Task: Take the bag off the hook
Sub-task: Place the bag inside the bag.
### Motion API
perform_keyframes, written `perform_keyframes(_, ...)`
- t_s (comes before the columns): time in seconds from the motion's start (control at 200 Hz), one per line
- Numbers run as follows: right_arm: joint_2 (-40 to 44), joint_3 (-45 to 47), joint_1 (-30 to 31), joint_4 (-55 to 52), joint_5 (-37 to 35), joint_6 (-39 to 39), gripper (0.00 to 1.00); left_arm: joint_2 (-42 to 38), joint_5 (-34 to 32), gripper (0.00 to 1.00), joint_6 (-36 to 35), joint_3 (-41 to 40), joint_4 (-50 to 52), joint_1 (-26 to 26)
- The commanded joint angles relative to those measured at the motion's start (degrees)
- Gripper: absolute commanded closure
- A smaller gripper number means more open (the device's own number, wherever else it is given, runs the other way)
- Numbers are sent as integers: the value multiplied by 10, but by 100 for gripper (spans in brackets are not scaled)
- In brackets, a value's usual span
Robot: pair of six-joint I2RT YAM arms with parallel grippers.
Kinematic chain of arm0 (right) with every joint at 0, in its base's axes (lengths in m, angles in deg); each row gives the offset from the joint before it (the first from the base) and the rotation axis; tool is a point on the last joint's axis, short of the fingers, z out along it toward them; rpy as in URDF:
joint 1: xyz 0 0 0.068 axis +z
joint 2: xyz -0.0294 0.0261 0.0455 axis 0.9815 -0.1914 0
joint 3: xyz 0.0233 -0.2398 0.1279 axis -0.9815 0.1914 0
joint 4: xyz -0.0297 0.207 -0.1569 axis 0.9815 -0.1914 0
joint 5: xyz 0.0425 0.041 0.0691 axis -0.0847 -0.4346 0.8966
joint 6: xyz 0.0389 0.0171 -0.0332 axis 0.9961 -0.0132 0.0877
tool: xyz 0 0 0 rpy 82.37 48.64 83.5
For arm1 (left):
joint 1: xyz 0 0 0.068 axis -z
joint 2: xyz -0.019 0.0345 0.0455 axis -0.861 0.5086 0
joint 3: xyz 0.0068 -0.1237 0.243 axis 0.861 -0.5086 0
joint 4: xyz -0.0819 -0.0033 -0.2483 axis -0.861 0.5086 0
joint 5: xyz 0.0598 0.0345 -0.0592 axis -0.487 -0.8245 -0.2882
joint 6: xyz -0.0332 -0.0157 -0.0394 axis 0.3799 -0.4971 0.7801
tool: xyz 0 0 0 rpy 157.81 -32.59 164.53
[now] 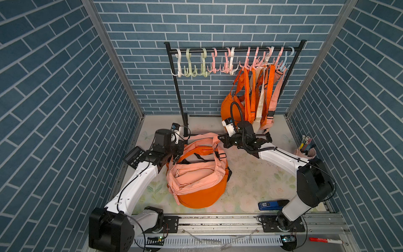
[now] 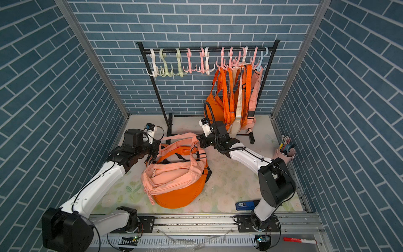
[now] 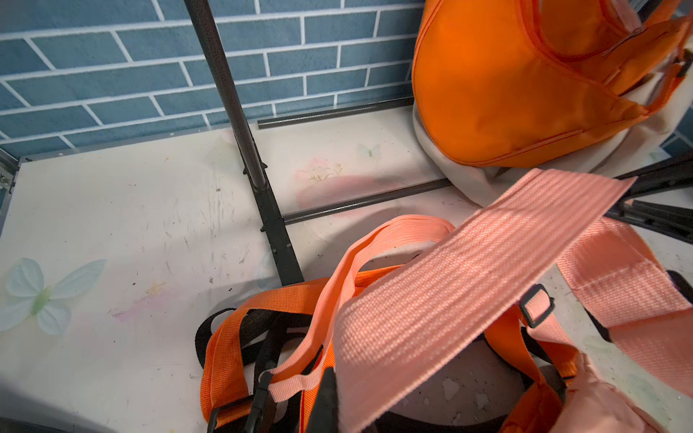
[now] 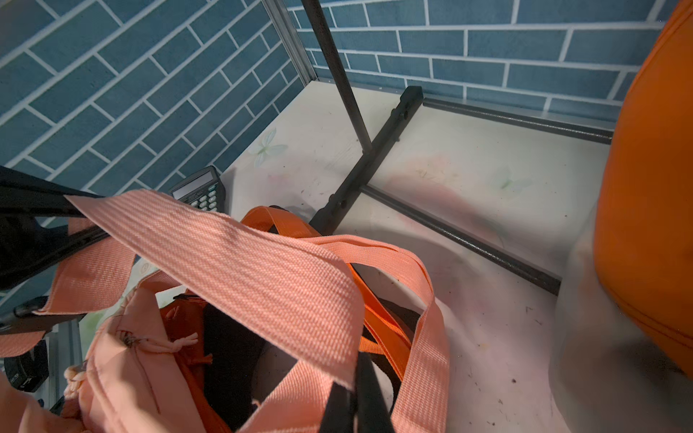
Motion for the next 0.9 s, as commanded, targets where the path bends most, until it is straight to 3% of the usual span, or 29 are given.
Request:
perform_keyframes(0.0, -28, -3, -72, -22, -98, 30, 100, 28, -138, 100, -1, 30, 33, -44)
perform_keyframes(0.14, -48, 3, -80, -7, -88, 31, 100, 82, -171, 100, -13, 51, 24, -47)
perform_keyframes(0.3, -60, 0, -82, -11, -80, 29, 100, 119, -211, 90, -27, 62, 10, -48)
perform_keyframes(0.38, -58, 0, -82, -11, -75, 30, 100, 127, -229, 79, -30, 59, 12, -50)
perform_keyframes(0.435, -58, 1, -82, -11, -75, 29, 98, 129, -245, 57, -30, 56, 12, -50)
perform_keyframes(0.48, -57, 2, -82, -14, -75, 28, 96, 127, -255, 49, -25, 57, 18, -50)
perform_keyframes(0.52, -56, 1, -82, -17, -74, 27, 91, 124, -256, 46, -23, 59, 21, -50)
perform_keyframes(0.68, -44, 0, -82, -28, -69, 27, 58, 93, -239, 41, -10, 50, 12, -50)
perform_keyframes(0.76, -35, 0, -82, -34, -63, 29, 51, 77, -224, 41, -3, 44, 9, -49)
perform_keyframes(0.895, -21, 4, -81, -41, -53, 42, 50, 44, -193, 41, 13, 27, 1, -48)
